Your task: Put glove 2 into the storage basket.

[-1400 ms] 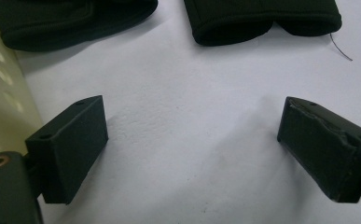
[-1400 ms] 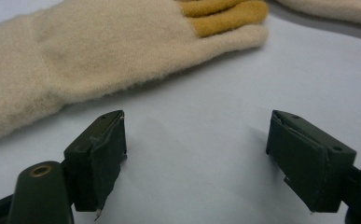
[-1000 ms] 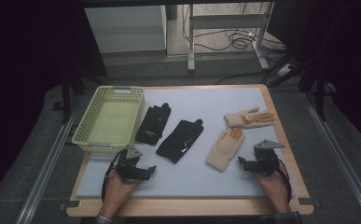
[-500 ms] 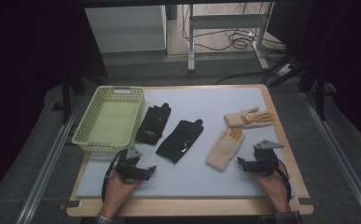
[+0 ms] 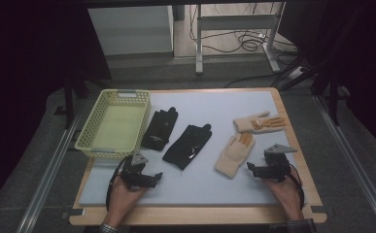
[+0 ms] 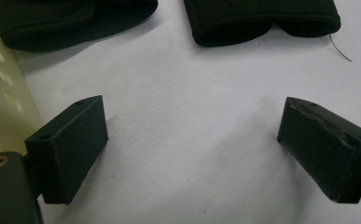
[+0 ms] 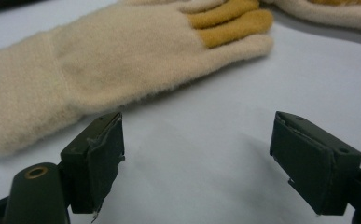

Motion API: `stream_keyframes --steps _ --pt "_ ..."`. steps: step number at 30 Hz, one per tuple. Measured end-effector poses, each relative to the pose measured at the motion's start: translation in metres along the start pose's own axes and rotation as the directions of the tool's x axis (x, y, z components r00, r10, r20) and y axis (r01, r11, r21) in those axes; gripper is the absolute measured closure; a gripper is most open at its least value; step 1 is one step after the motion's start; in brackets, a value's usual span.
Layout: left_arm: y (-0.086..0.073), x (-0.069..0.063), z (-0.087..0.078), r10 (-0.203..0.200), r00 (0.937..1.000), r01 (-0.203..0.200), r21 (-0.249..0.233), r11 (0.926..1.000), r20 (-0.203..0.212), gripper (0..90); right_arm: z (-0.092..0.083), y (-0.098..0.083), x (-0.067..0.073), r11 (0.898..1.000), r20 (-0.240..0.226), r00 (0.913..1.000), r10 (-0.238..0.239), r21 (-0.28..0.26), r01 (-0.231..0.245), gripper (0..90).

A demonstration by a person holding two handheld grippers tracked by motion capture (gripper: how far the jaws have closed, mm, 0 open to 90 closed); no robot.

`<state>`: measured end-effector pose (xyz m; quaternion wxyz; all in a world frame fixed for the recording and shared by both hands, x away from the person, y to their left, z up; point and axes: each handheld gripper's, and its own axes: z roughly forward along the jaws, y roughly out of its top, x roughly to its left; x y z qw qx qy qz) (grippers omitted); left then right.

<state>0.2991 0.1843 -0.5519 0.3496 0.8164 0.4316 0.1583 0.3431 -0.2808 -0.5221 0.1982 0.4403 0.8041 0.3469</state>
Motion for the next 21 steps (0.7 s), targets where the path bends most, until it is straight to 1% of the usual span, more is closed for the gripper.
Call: stream_keyframes --steps 6,10,16,17,21 --pt "0.000 0.000 0.000 0.000 1.0000 0.000 0.000 1.0000 0.000 8.5 -0.005 0.007 0.001 1.000 -0.007 1.0000 0.007 -0.014 -0.007 17.4" --pt "0.000 0.000 0.000 0.000 1.0000 0.000 0.000 1.0000 0.000 8.5 -0.006 0.016 0.004 1.000 -0.024 0.9997 0.006 -0.021 -0.007 17.4" --pt "0.000 0.000 0.000 0.000 1.0000 0.000 0.000 1.0000 0.000 8.5 -0.001 0.031 0.013 1.000 -0.061 0.9981 -0.004 -0.022 0.002 18.4" --pt "0.000 0.000 0.000 -0.001 1.0000 0.001 0.000 1.0000 0.000 8.5 0.001 0.034 0.016 1.000 -0.065 0.9978 -0.016 -0.023 0.014 19.1" --pt "0.000 0.000 0.000 0.000 1.0000 0.000 0.000 1.0000 0.000 8.5 0.010 0.045 0.026 0.999 -0.085 0.9957 -0.037 -0.017 0.036 20.6"
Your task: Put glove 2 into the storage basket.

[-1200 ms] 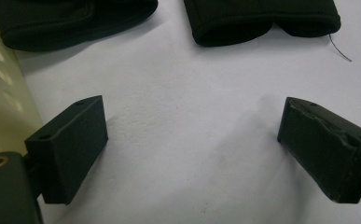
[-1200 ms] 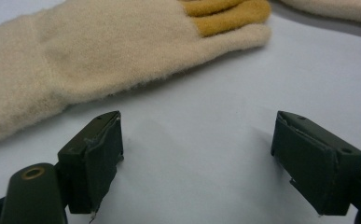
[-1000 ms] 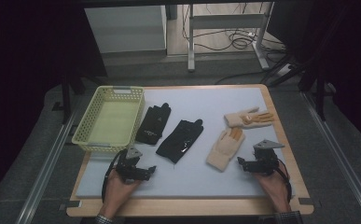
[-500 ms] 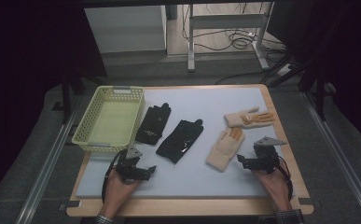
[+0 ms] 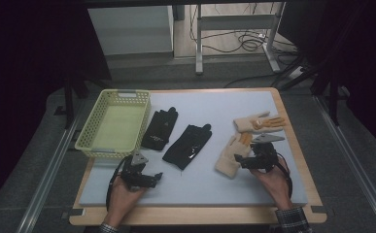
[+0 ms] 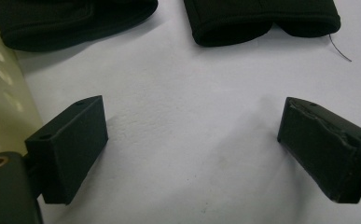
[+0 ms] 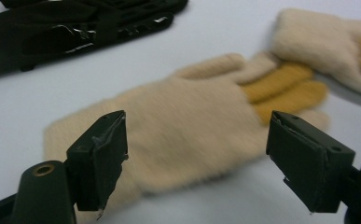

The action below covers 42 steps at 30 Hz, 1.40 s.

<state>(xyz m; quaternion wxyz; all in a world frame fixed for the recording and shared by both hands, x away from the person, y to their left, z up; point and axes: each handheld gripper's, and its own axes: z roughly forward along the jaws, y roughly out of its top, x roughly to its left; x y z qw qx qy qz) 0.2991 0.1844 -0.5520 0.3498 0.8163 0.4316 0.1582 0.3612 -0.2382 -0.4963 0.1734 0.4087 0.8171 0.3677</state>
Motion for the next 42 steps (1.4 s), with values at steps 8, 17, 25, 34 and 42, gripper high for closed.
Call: stream_keyframes --steps 8,17,25,34,42 --pt "0.000 0.000 0.000 -0.001 1.0000 0.001 0.000 1.0000 0.000 8.5 0.028 0.021 0.022 0.999 -0.059 0.9975 -0.040 0.026 0.041 25.4" --pt "0.000 0.000 0.000 -0.001 1.0000 0.001 0.000 1.0000 0.000 8.5 0.062 0.046 0.049 0.996 -0.135 0.9883 -0.071 0.051 0.079 42.5" --pt "0.000 0.000 0.000 -0.001 1.0000 0.001 0.000 1.0000 0.000 8.5 0.093 0.071 0.078 0.992 -0.168 0.9804 -0.103 0.051 0.113 41.7" --pt "0.000 0.000 0.000 -0.001 1.0000 0.001 -0.001 1.0000 0.001 8.5 0.133 0.082 0.098 0.984 -0.119 0.9857 -0.119 0.121 0.134 28.0" --pt "0.000 0.000 0.000 0.000 1.0000 0.000 0.001 1.0000 0.000 8.5 0.131 0.081 0.107 0.977 -0.191 0.9708 -0.145 0.126 0.171 79.7"
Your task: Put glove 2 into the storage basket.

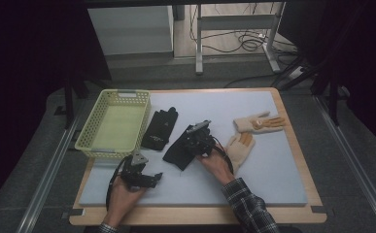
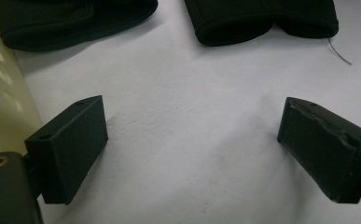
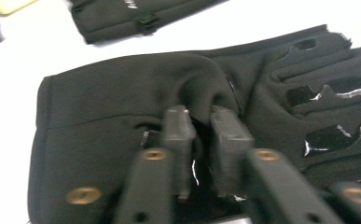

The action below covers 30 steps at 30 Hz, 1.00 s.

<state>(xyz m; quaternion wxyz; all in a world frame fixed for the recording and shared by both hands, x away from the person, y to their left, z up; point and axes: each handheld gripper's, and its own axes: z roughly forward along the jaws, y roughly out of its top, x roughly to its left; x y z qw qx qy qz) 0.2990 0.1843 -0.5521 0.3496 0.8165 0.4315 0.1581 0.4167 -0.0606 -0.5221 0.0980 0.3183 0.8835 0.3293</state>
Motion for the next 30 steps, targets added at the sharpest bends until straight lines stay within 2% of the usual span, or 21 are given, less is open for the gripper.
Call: stream_keyframes --steps 1,3,7,9,10,11,15,16,17,18,19,20,24,30 --pt "0.000 0.000 0.000 0.000 1.0000 0.000 0.000 1.0000 0.000 8.5 -0.001 0.001 0.001 0.999 -0.004 0.9991 -0.042 0.004 0.042 83.1" --pt "0.000 0.000 0.000 0.000 1.0000 0.000 0.001 1.0000 0.000 8.5 -0.006 0.002 0.001 0.996 -0.012 0.9964 -0.084 0.018 0.084 83.7" --pt "0.000 0.000 0.000 -0.001 1.0000 0.001 0.000 1.0000 0.000 8.5 -0.024 0.002 0.003 0.991 -0.032 0.9903 -0.135 0.009 0.135 84.2" --pt "0.000 0.000 0.000 -0.001 1.0000 0.001 0.000 1.0000 0.001 8.5 -0.037 -0.001 0.005 0.984 -0.056 0.9827 -0.177 0.001 0.177 84.3" --pt "0.000 0.000 0.000 -0.001 1.0000 0.001 0.000 1.0000 0.001 8.5 -0.037 -0.001 0.005 0.984 -0.056 0.9827 -0.177 0.001 0.177 84.3" --pt "0.000 0.000 0.000 -0.001 1.0000 0.001 0.000 1.0000 0.001 8.5 -0.050 -0.005 0.006 0.976 -0.076 0.9737 -0.215 0.007 0.216 84.3" --pt "0.000 0.000 0.000 0.001 1.0000 -0.001 0.000 1.0000 0.000 8.5 -0.066 -0.017 0.004 0.968 -0.131 0.9610 -0.244 0.028 0.249 83.7" --pt "0.000 0.000 0.000 0.001 1.0000 -0.001 0.000 1.0000 0.000 8.5 -0.067 -0.020 0.003 0.970 -0.147 0.9614 -0.232 0.034 0.239 82.0" --pt "0.000 0.000 0.000 0.001 1.0000 -0.001 0.000 1.0000 0.001 8.5 -0.066 -0.023 0.002 0.976 -0.162 0.9658 -0.202 0.043 0.212 77.7" --pt "0.000 0.000 0.000 -0.001 1.0000 0.001 0.000 1.0000 0.000 8.5 -0.065 -0.025 0.001 0.982 -0.150 0.9722 -0.180 0.036 0.187 67.3" --pt "0.000 0.000 0.000 -0.001 1.0000 0.001 0.000 1.0000 0.000 8.5 -0.065 -0.026 -0.002 0.985 -0.119 0.9783 -0.170 0.016 0.173 58.1" --pt "0.000 0.000 0.000 0.000 1.0000 0.000 0.000 1.0000 0.000 8.5 -0.066 -0.027 -0.003 0.987 -0.107 0.9812 -0.161 0.008 0.163 56.0" --pt "0.000 0.000 0.000 -0.002 1.0000 0.002 0.000 1.0000 0.001 8.5 -0.068 -0.031 -0.016 0.995 -0.066 0.9930 -0.098 -0.017 0.097 53.5" --pt "0.000 0.000 0.000 -0.001 1.0000 0.001 0.000 1.0000 0.000 8.5 -0.063 -0.030 -0.019 0.997 -0.056 0.9958 -0.073 -0.043 0.070 54.0"
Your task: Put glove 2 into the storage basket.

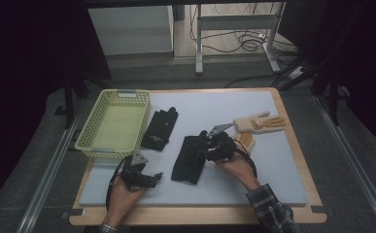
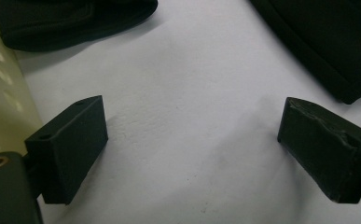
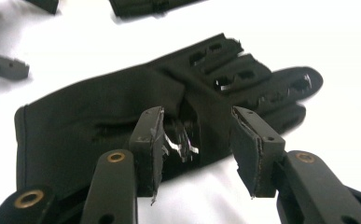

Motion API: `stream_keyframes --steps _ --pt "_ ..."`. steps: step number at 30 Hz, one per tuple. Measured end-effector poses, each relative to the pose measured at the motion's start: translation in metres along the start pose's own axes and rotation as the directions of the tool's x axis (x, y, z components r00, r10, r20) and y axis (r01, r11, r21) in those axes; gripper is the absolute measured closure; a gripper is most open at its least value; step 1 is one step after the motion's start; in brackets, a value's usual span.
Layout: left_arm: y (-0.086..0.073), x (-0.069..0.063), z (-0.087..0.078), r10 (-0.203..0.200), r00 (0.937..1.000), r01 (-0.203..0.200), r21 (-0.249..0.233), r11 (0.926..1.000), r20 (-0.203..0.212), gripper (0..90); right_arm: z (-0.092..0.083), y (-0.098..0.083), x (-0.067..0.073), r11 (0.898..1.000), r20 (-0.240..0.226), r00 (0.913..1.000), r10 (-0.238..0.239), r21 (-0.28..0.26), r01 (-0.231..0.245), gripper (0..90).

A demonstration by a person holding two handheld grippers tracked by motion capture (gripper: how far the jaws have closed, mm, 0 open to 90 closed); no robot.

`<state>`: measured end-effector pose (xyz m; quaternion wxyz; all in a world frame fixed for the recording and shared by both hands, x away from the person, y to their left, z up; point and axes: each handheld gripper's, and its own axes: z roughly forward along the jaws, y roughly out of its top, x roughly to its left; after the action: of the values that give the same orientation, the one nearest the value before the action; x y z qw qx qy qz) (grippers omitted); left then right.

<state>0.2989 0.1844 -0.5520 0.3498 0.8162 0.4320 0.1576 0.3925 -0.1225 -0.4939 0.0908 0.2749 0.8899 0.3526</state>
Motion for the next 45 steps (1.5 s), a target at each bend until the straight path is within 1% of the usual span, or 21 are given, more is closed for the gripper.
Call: stream_keyframes --steps 2,7,10,12,14,16,20,22,23,24,25,26,30,34,35,37,39,40,42,43,45 --pt "0.000 0.000 0.000 0.000 1.0000 0.000 0.000 1.0000 0.000 8.5 0.004 0.003 0.000 1.000 0.001 1.0000 0.001 -0.013 -0.001 53.6" --pt "0.000 0.000 0.000 0.001 1.0000 -0.001 0.000 1.0000 0.000 8.5 0.022 0.018 -0.006 0.999 0.001 1.0000 0.008 -0.033 -0.008 53.4" --pt "0.000 0.000 0.000 0.001 1.0000 -0.001 0.000 1.0000 0.000 8.5 0.032 0.030 -0.011 0.998 -0.024 0.9994 0.027 -0.049 -0.028 58.1" --pt "0.000 0.000 0.000 0.003 1.0000 -0.003 0.001 1.0000 0.000 8.5 0.038 0.037 -0.011 0.998 -0.033 0.9990 0.030 -0.053 -0.032 60.7" --pt "0.000 0.000 0.000 0.003 1.0000 -0.003 0.001 1.0000 0.000 8.5 0.045 0.047 -0.010 0.998 -0.031 0.9994 0.018 -0.055 -0.019 63.7" --pt "0.000 0.000 0.000 0.001 1.0000 -0.001 0.001 1.0000 0.000 8.5 0.051 0.054 -0.008 0.998 -0.038 0.9992 0.015 -0.054 -0.017 64.9" --pt "0.000 0.000 0.000 0.001 1.0000 -0.001 0.001 1.0000 0.001 8.5 0.068 0.071 -0.004 0.999 -0.043 0.9990 -0.008 -0.053 0.006 65.0" --pt "0.000 0.000 0.000 0.002 1.0000 -0.002 0.001 1.0000 0.001 8.5 0.071 0.074 -0.003 0.999 -0.043 0.9990 -0.012 -0.053 0.009 64.4" --pt "0.000 0.000 0.000 0.000 1.0000 0.000 0.000 1.0000 0.001 8.5 0.076 0.077 -0.002 0.998 -0.045 0.9989 -0.014 -0.057 0.011 63.7" --pt "0.000 0.000 0.000 0.002 1.0000 -0.002 0.001 1.0000 0.001 8.5 0.087 0.085 -0.001 0.998 -0.048 0.9987 -0.018 -0.056 0.016 59.4" --pt "0.000 0.000 0.000 0.002 1.0000 -0.002 0.001 1.0000 0.001 8.5 0.087 0.085 -0.001 0.998 -0.048 0.9987 -0.018 -0.056 0.016 59.4" --pt "0.000 0.000 0.000 0.002 1.0000 -0.002 0.001 1.0000 0.001 8.5 0.096 0.091 0.001 0.998 -0.044 0.9988 -0.022 -0.052 0.019 56.5" --pt "0.000 0.000 0.000 0.000 1.0000 0.000 -0.001 1.0000 0.002 8.4 0.112 0.101 0.004 0.999 -0.044 0.9987 -0.026 -0.048 0.024 48.5" --pt "0.000 0.000 0.000 -0.001 1.0000 0.001 0.000 1.0000 0.003 8.4 0.130 0.108 0.008 0.998 -0.033 0.9985 -0.042 -0.043 0.041 39.5" --pt "0.000 0.000 0.000 -0.001 1.0000 0.001 0.000 1.0000 0.003 8.4 0.134 0.109 0.008 0.998 -0.028 0.9988 -0.041 -0.046 0.040 37.3" --pt "0.000 0.000 0.000 0.000 1.0000 0.000 0.000 1.0000 0.003 8.3 0.143 0.112 0.008 0.998 -0.029 0.9993 -0.024 -0.052 0.023 33.3" --pt "0.000 0.000 0.000 0.000 1.0000 0.000 0.000 1.0000 0.003 8.3 0.150 0.114 0.008 0.999 -0.017 0.9997 -0.019 -0.048 0.018 29.4" --pt "0.000 0.000 0.000 0.000 1.0000 0.000 0.000 1.0000 0.003 8.3 0.153 0.115 0.008 0.999 -0.013 0.9998 -0.017 -0.044 0.017 28.8" --pt "0.000 0.000 0.000 0.000 1.0000 0.000 0.000 1.0000 0.003 8.3 0.160 0.116 0.008 0.999 -0.010 0.9994 -0.032 -0.028 0.032 28.7" --pt "0.000 0.000 0.000 0.000 1.0000 0.000 0.000 1.0000 0.004 8.3 0.163 0.116 0.009 0.999 -0.014 0.9993 -0.035 -0.021 0.035 30.4" --pt "0.000 0.000 0.000 -0.001 1.0000 0.001 0.000 1.0000 0.004 8.3 0.163 0.116 0.006 1.000 -0.036 0.9993 -0.010 -0.021 0.009 37.5"
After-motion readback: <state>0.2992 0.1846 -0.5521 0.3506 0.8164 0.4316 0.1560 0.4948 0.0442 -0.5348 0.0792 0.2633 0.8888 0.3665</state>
